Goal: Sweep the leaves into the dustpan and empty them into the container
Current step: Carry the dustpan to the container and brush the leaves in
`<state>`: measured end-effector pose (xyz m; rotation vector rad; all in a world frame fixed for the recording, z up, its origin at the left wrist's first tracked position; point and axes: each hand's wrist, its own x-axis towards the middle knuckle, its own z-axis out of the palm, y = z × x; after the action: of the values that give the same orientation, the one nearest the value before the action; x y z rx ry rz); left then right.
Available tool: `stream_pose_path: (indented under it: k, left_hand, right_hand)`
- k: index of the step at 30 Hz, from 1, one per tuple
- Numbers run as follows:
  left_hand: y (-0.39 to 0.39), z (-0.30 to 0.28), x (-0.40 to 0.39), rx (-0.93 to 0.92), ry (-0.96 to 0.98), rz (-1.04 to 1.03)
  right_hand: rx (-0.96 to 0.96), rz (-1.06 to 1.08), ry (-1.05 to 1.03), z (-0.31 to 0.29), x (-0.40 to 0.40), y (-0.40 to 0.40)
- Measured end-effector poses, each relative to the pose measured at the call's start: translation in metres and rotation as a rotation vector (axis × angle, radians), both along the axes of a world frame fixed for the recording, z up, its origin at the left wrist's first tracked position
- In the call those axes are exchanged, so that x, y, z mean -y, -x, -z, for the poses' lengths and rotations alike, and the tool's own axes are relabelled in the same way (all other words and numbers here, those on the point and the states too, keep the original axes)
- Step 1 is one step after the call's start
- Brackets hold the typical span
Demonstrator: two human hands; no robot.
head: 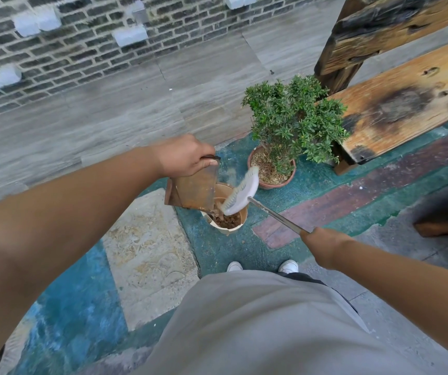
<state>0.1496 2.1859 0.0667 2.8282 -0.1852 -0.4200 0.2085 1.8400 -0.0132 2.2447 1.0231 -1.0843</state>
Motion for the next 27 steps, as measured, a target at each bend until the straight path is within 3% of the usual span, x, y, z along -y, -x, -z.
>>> stream_pose_path:
  k: [6,11,17,27]
  left_hand:
    - [-0.006,-0.005,-0.007,0.003,0.013,-0.024]
    - [-0.005,-0.008,-0.005,0.014,0.049,-0.055]
    - [-0.008,-0.013,-0.003,0.038,0.059,-0.099]
    - [-0.006,-0.011,0.001,0.024,0.059,-0.101]
  right_hand:
    - [-0.149,0.362,-0.17,-0.018,-0.001,-0.011]
    - [-0.225,0.503,-0.348,-0.015,-0.039,-0.016]
    - [-0.234,0.44,-0.336,0.01,-0.072,-0.003]
    - [-0.182,0.252,-0.152,0.014,0.003,0.015]
